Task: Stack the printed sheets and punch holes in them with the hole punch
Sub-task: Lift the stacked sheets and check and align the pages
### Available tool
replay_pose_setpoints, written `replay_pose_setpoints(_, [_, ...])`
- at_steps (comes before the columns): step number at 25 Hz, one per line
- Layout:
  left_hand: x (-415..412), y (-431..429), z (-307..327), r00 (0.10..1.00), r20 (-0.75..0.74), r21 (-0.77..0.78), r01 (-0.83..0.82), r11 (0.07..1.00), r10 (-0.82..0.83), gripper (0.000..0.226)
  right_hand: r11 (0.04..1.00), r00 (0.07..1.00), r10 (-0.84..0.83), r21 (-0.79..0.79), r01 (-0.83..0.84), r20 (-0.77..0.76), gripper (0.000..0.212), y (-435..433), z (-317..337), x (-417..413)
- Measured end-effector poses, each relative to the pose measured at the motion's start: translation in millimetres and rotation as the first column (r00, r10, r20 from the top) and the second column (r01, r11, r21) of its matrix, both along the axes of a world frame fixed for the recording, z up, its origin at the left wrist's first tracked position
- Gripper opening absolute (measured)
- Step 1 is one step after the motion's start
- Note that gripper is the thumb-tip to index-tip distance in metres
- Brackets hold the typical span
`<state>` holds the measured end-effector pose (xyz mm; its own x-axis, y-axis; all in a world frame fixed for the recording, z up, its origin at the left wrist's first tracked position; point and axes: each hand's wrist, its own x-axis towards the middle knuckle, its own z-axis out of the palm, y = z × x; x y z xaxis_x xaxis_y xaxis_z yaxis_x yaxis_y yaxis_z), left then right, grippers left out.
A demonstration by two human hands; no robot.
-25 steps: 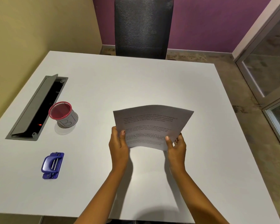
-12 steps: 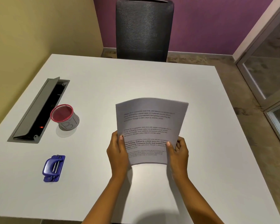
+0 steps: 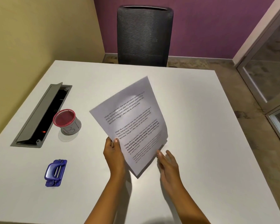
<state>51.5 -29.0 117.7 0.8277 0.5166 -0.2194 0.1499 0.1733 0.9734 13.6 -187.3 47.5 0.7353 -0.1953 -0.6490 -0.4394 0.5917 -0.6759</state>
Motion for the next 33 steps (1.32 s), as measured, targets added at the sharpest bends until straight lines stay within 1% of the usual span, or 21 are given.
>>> replay_pose_setpoints(2, [-3.1,-1.4,-2.1,1.0,-0.013,-0.037,0.01,0.999,-0.011,0.029,0.997,1.0,-0.02,0.077,0.019,0.009,0.069,2.0,-0.7,3.5])
replay_pose_setpoints(4, [-6.4,-2.0,-4.0,1.0,-0.022,-0.054,0.022,0.998,-0.023,0.031,0.998,0.999,-0.029,0.048,0.031,-0.043,0.059,3.4,-2.7,8.0])
replay_pose_setpoints(5, [-7.6,-2.5,-4.8,0.999,-0.021,-0.07,0.026,0.997,-0.028,0.031,0.998,0.998,-0.003,0.054,0.006,-0.068,0.052,4.7,-3.5,9.5])
replay_pose_setpoints(7, [-8.9,-3.2,-5.5,0.999,-0.017,-0.106,0.03,0.994,-0.032,0.03,0.982,0.993,0.1,0.164,-0.089,-0.06,0.044,11.0,-6.5,7.9])
replay_pose_setpoints(8, [-9.3,-3.5,-5.1,0.999,-0.017,-0.121,0.032,0.992,-0.034,0.028,0.965,0.989,0.135,0.232,-0.12,-0.053,0.048,15.6,-6.5,6.2])
replay_pose_setpoints(9, [-9.4,-3.5,-4.9,0.999,-0.018,-0.133,0.036,0.99,-0.039,0.026,0.945,0.988,0.147,0.302,-0.123,-0.055,0.052,20.0,-8.0,5.3])
replay_pose_setpoints(11, [-9.0,-2.5,-3.4,0.998,-0.017,-0.147,0.054,0.988,-0.057,0.023,0.887,0.987,0.149,0.45,-0.105,-0.064,0.054,26.7,-11.0,5.0])
replay_pose_setpoints(13, [-9.0,2.3,-2.5,0.996,0.002,-0.131,0.084,0.988,-0.085,0.022,0.846,0.987,0.141,0.527,-0.081,-0.075,0.051,30.3,-11.3,8.0])
replay_pose_setpoints(14, [-9.4,6.4,-2.1,0.995,0.025,-0.118,0.104,0.988,-0.101,0.022,0.856,0.988,0.139,0.51,-0.085,-0.068,0.05,29.8,-10.8,10.2])
replay_pose_setpoints(15, [-10.1,12.1,-2.9,0.991,0.053,-0.095,0.126,0.987,-0.121,0.022,0.887,0.99,0.133,0.452,-0.096,-0.051,0.047,27.7,-9.5,12.2])
replay_pose_setpoints(16, [-12.1,19.2,-4.2,0.986,0.08,-0.065,0.153,0.986,-0.148,0.022,0.93,0.991,0.127,0.35,-0.11,-0.026,0.041,23.1,-6.8,13.3])
replay_pose_setpoints(18, [-17.7,36.8,-7.9,0.972,0.114,-0.002,0.205,0.979,-0.204,0.018,0.991,0.992,0.126,0.044,-0.127,0.015,0.03,10.5,4.9,16.8])
replay_pose_setpoints(20, [-20.5,58.0,-10.9,0.971,0.121,-0.023,0.209,0.978,-0.205,0.013,0.973,0.992,0.117,-0.205,-0.107,0.036,0.03,-5.3,19.7,19.8])
replay_pose_setpoints(22, [-19.0,81.1,-13.0,0.976,0.118,-0.098,0.194,0.976,-0.183,0.018,0.927,0.99,0.131,-0.361,-0.1,0.061,0.033,-20.6,32.8,20.0])
replay_pose_setpoints(23, [-17.7,92.0,-14.0,0.971,0.108,-0.106,0.223,0.969,-0.211,0.018,0.903,0.986,0.146,-0.418,-0.101,0.077,0.032,-28.2,37.7,19.1])
replay_pose_setpoints(24, [-16.1,101.8,-14.5,0.959,0.08,-0.076,0.277,0.958,-0.271,0.02,0.881,0.982,0.162,-0.462,-0.1,0.097,0.03,-34.8,41.5,18.5])
replay_pose_setpoints(26, [-12.2,114.7,-14.7,0.908,-0.029,0.09,0.419,0.904,-0.418,0.029,0.851,0.971,0.194,-0.517,-0.094,0.142,0.027,-43.1,49.4,18.1])
replay_pose_setpoints(28, [-8.2,114.6,-10.2,0.866,-0.119,0.239,0.501,0.832,-0.487,0.023,0.816,0.959,0.229,-0.57,-0.097,0.166,0.025,-45.9,55.6,18.9])
replay_pose_setpoints(30, [-4.6,105.5,-5.3,0.881,-0.12,0.34,0.469,0.815,-0.457,0.016,0.798,0.949,0.241,-0.597,-0.077,0.201,0.025,-43.6,59.8,18.8])
replay_pose_setpoints(31, [-3.2,99.9,-4.3,0.902,-0.093,0.372,0.424,0.826,-0.421,0.015,0.804,0.945,0.228,-0.593,-0.047,0.233,0.026,-41.9,59.2,18.5])
replay_pose_setpoints(33, [-0.5,89.3,-5.6,0.939,-0.017,0.376,0.324,0.868,-0.343,0.017,0.822,0.944,0.16,-0.568,0.036,0.29,0.025,-39.1,53.8,18.9])
